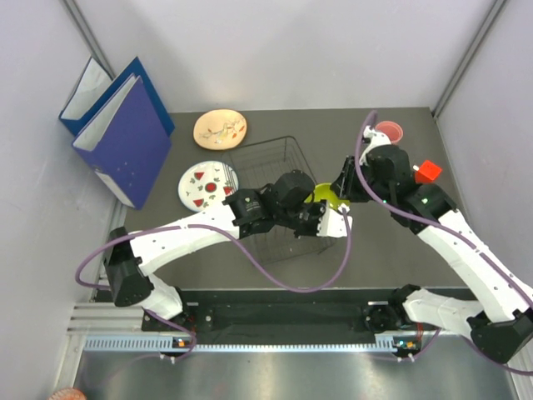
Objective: Unload the mixed dishes from the dish rack
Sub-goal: Pick up the bowl from the dish rack.
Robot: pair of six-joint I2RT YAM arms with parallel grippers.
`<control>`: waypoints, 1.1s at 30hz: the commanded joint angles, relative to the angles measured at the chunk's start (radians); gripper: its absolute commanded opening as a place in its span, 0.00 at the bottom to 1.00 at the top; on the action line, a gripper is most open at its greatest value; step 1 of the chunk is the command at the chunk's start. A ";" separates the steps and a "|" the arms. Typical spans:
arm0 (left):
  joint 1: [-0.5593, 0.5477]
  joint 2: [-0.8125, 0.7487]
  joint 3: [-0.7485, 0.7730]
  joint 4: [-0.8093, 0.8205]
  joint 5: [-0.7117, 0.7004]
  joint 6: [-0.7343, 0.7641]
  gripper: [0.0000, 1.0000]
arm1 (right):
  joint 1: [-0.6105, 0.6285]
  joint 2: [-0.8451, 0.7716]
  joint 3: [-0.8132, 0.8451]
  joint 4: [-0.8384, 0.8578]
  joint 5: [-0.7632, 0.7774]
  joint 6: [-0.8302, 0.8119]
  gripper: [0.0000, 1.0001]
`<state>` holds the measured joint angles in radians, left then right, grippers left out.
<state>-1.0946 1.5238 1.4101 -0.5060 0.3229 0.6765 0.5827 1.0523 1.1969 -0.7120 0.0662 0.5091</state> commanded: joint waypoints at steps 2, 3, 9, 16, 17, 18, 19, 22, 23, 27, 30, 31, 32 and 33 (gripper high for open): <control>-0.001 0.001 0.053 0.044 -0.016 0.034 0.00 | 0.057 0.011 -0.003 -0.038 0.065 -0.018 0.35; -0.001 0.001 0.053 0.043 -0.018 0.035 0.00 | 0.057 0.009 -0.003 -0.046 0.072 -0.021 0.34; 0.001 -0.016 0.035 0.055 -0.019 0.031 0.00 | 0.069 0.044 -0.017 -0.066 0.081 -0.038 0.34; 0.001 -0.045 0.038 0.050 -0.034 0.026 0.00 | 0.078 0.064 -0.051 -0.044 0.125 -0.041 0.00; -0.001 -0.044 0.038 0.050 -0.041 0.024 0.00 | 0.078 0.064 -0.053 -0.041 0.129 -0.041 0.00; -0.001 -0.045 0.036 0.050 -0.045 0.023 0.00 | 0.078 0.063 -0.054 -0.037 0.133 -0.038 0.00; -0.001 -0.047 0.033 0.067 -0.076 0.014 0.00 | 0.078 0.055 -0.054 -0.032 0.147 -0.031 0.00; 0.001 -0.065 0.000 0.115 -0.123 0.005 0.02 | 0.077 0.038 -0.042 -0.026 0.199 -0.020 0.00; -0.001 -0.073 -0.011 0.133 -0.134 0.003 0.06 | 0.077 0.034 -0.036 -0.026 0.210 -0.018 0.00; -0.001 -0.131 -0.074 0.256 -0.238 -0.034 0.58 | 0.074 0.028 0.022 -0.027 0.264 -0.011 0.00; 0.001 -0.157 -0.102 0.342 -0.356 -0.083 0.99 | 0.052 0.043 0.073 -0.038 0.284 -0.011 0.00; 0.002 -0.160 -0.103 0.354 -0.384 -0.090 0.99 | 0.034 0.058 0.113 -0.040 0.284 -0.015 0.00; 0.010 -0.165 -0.105 0.380 -0.431 -0.103 0.99 | 0.023 0.066 0.136 -0.040 0.287 -0.014 0.00; 0.015 -0.171 -0.105 0.392 -0.459 -0.126 0.99 | 0.013 0.090 0.177 -0.037 0.287 -0.018 0.00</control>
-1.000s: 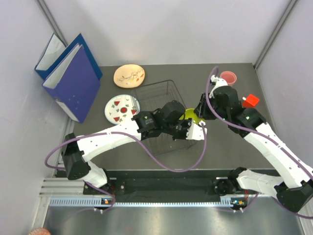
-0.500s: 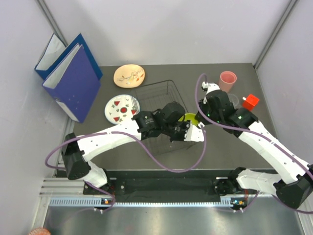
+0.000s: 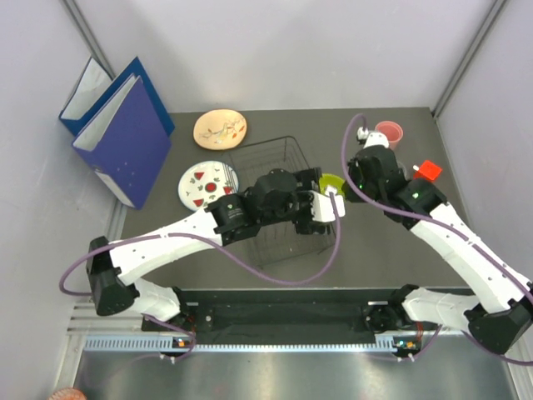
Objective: Unload the mixed dishes from the dish rack
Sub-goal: Pick up the bowl from the dish rack, then place the bowl at the center of the board.
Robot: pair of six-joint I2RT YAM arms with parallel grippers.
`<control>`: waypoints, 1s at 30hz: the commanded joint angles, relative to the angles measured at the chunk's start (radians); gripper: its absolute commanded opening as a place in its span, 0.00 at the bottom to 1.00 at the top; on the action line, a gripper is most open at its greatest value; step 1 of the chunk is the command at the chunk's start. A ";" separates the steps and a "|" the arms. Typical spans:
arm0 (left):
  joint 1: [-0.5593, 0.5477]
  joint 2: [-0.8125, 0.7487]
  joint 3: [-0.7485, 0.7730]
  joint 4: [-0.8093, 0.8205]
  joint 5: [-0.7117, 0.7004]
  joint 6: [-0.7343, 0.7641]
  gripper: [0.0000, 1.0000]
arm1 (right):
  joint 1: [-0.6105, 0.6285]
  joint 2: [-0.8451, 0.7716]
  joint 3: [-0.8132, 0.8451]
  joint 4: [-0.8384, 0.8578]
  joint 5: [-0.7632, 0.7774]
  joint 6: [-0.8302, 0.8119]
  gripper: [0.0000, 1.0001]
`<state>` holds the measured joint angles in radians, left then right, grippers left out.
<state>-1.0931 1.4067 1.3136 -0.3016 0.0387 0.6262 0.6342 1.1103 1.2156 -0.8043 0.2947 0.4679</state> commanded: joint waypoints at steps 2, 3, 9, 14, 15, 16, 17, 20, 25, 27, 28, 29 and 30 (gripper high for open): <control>0.030 -0.060 -0.013 0.212 -0.224 -0.106 0.99 | -0.082 0.062 0.202 0.057 0.055 0.018 0.00; 0.036 -0.061 -0.016 0.249 -0.309 -0.147 0.99 | -0.100 0.075 0.222 0.065 0.055 0.021 0.00; 0.127 -0.014 0.067 0.144 -0.609 -0.473 0.99 | -0.293 0.230 0.283 0.183 -0.018 0.103 0.00; 0.188 -0.076 -0.009 0.150 -0.626 -0.747 0.99 | -0.376 0.380 0.331 0.283 -0.045 0.132 0.00; 0.188 -0.096 -0.075 0.174 -0.628 -0.773 0.99 | -0.380 0.429 0.356 0.293 -0.048 0.135 0.00; 0.193 -0.116 -0.108 0.215 -0.637 -0.805 0.99 | -0.383 0.453 0.366 0.307 -0.049 0.138 0.00; 0.194 -0.158 -0.143 0.243 -0.632 -0.836 0.99 | -0.386 0.476 0.375 0.336 -0.055 0.141 0.00; 0.200 -0.222 -0.256 0.323 -0.652 -0.928 0.99 | -0.387 0.562 0.413 0.378 -0.048 0.149 0.00; 0.202 -0.236 -0.324 0.325 -0.686 -0.931 0.99 | -0.389 0.733 0.542 0.384 -0.008 0.140 0.00; 0.203 -0.242 -0.342 0.320 -0.727 -0.939 0.99 | -0.389 0.781 0.567 0.399 0.024 0.140 0.00; 0.202 -0.247 -0.352 0.328 -0.737 -0.938 0.99 | -0.389 0.796 0.573 0.404 0.033 0.141 0.00; 0.203 -0.256 -0.361 0.338 -0.747 -0.932 0.99 | -0.389 0.830 0.591 0.402 0.043 0.146 0.00; 0.202 -0.259 -0.381 0.360 -0.752 -0.925 0.99 | -0.384 0.848 0.605 0.375 0.087 0.153 0.00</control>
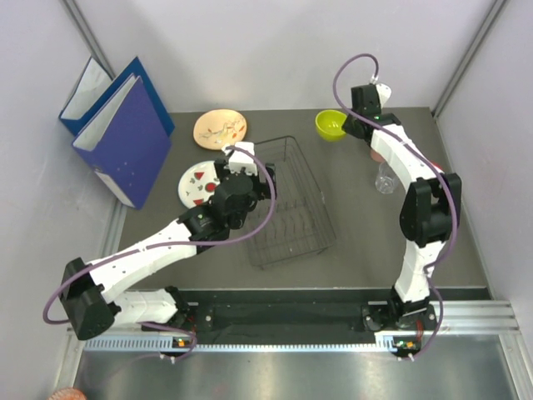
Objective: Unload the mixed dishes from the dish rack
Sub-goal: Place the bowl at the center of the board.
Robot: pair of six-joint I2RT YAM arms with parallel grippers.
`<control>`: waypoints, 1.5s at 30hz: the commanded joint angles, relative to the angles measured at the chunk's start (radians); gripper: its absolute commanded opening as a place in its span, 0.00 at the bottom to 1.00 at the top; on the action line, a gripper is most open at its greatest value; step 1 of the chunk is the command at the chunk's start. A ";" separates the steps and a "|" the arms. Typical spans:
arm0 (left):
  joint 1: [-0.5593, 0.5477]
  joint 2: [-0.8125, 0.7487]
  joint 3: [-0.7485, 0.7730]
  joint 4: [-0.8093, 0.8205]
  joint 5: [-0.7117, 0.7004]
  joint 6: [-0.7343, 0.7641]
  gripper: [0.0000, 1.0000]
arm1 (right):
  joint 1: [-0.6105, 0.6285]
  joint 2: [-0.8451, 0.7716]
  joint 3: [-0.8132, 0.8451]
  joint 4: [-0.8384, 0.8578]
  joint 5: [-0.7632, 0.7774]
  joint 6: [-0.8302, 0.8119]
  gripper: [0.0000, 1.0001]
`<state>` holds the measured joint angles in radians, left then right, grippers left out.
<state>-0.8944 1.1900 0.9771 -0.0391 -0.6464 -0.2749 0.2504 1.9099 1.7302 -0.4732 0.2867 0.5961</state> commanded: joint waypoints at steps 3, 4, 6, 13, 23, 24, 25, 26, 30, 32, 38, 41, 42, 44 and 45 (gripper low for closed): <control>0.005 -0.044 -0.061 0.099 -0.088 -0.030 0.99 | 0.003 0.122 0.134 0.007 0.126 0.048 0.00; 0.005 -0.043 -0.063 0.094 -0.090 -0.035 0.99 | 0.004 0.136 0.137 0.007 0.124 0.050 0.00; 0.005 -0.043 -0.072 0.096 -0.090 -0.037 0.99 | 0.003 0.179 0.147 -0.001 0.111 0.057 0.00; 0.005 -0.004 -0.075 0.079 -0.084 -0.050 0.99 | 0.026 0.250 0.149 0.014 0.092 0.056 0.00; 0.005 0.006 -0.081 0.004 -0.058 -0.125 0.99 | 0.018 0.281 0.120 0.019 0.055 0.033 0.07; 0.005 0.006 -0.081 -0.002 -0.059 -0.130 0.99 | 0.018 0.281 0.117 0.021 0.054 0.031 0.10; 0.005 0.006 -0.081 -0.005 -0.061 -0.135 0.99 | 0.018 0.278 0.109 0.019 0.054 0.031 0.13; 0.005 0.005 -0.081 -0.007 -0.064 -0.136 0.99 | 0.016 0.273 0.105 0.019 0.051 0.028 0.18; 0.005 -0.004 -0.083 -0.015 -0.062 -0.139 0.99 | 0.016 0.249 0.086 0.028 0.045 0.028 0.26; 0.005 -0.007 -0.081 -0.019 -0.064 -0.147 0.99 | 0.016 0.232 0.086 0.027 0.042 0.030 0.31; 0.005 -0.029 -0.077 -0.030 -0.085 -0.145 0.99 | 0.023 0.036 0.000 0.142 -0.018 0.070 0.41; 0.009 -0.040 -0.066 -0.033 -0.088 -0.133 0.99 | 0.050 -0.132 -0.078 0.234 -0.031 0.079 0.51; 0.012 -0.043 -0.061 -0.038 -0.084 -0.141 0.99 | 0.064 -0.205 -0.101 0.245 -0.024 0.065 0.53; 0.026 -0.041 -0.045 -0.068 -0.062 -0.159 0.99 | 0.111 -0.273 -0.121 0.268 0.000 0.041 0.59; 0.035 -0.040 -0.038 -0.079 -0.040 -0.177 0.99 | 0.130 -0.341 -0.154 0.277 0.012 0.012 0.61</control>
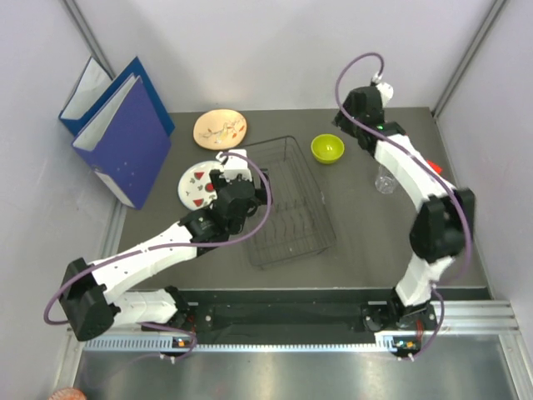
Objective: Unload the mixed dishes from the dish rack
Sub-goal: Place the bowl at the center of the board, then reset both arms
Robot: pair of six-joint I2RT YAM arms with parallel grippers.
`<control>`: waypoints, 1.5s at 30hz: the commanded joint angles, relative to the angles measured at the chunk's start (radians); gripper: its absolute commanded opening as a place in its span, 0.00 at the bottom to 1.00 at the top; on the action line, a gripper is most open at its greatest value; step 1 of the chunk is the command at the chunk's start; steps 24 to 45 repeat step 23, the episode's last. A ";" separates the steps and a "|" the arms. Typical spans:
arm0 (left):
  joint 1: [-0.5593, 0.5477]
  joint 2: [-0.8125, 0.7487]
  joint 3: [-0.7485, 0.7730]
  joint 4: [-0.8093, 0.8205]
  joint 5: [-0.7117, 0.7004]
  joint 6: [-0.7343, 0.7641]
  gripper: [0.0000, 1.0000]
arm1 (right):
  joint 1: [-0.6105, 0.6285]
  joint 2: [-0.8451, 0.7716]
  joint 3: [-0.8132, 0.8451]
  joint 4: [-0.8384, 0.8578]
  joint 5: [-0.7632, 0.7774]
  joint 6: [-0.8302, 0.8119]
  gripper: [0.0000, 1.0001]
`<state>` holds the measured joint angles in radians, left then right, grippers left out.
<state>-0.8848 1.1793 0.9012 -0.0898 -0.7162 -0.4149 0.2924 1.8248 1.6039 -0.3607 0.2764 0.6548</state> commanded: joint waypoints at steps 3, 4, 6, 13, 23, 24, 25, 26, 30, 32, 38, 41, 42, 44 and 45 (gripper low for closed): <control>0.058 -0.026 0.048 -0.042 0.142 -0.065 0.99 | 0.163 -0.397 -0.135 0.212 0.066 -0.107 0.69; 0.061 -0.023 0.057 -0.050 0.165 -0.070 0.99 | 0.206 -0.433 -0.169 0.226 0.099 -0.124 0.72; 0.066 -0.001 0.073 -0.097 0.178 -0.078 0.99 | 0.252 -0.531 -0.272 0.258 0.141 -0.168 0.77; 0.070 0.086 0.160 -0.267 0.149 -0.148 0.99 | 0.505 -0.792 -0.571 0.293 0.369 -0.259 0.81; 0.070 0.120 0.166 -0.290 0.133 -0.194 0.99 | 0.748 -0.875 -0.684 0.259 0.561 -0.319 0.81; 0.070 0.120 0.166 -0.290 0.133 -0.194 0.99 | 0.748 -0.875 -0.684 0.259 0.561 -0.319 0.81; 0.070 0.120 0.166 -0.290 0.133 -0.194 0.99 | 0.748 -0.875 -0.684 0.259 0.561 -0.319 0.81; 0.070 0.120 0.166 -0.290 0.133 -0.194 0.99 | 0.748 -0.875 -0.684 0.259 0.561 -0.319 0.81; 0.070 0.120 0.166 -0.290 0.133 -0.194 0.99 | 0.748 -0.875 -0.684 0.259 0.561 -0.319 0.81; 0.070 0.120 0.166 -0.290 0.133 -0.194 0.99 | 0.748 -0.875 -0.684 0.259 0.561 -0.319 0.81; 0.070 0.120 0.166 -0.290 0.133 -0.194 0.99 | 0.748 -0.875 -0.684 0.259 0.561 -0.319 0.81; 0.070 0.120 0.166 -0.290 0.133 -0.194 0.99 | 0.748 -0.875 -0.684 0.259 0.561 -0.319 0.81; 0.070 0.120 0.166 -0.290 0.133 -0.194 0.99 | 0.748 -0.875 -0.684 0.259 0.561 -0.319 0.81; 0.070 0.120 0.166 -0.290 0.133 -0.194 0.99 | 0.748 -0.875 -0.684 0.259 0.561 -0.319 0.81; 0.070 0.120 0.166 -0.290 0.133 -0.194 0.99 | 0.748 -0.875 -0.684 0.259 0.561 -0.319 0.81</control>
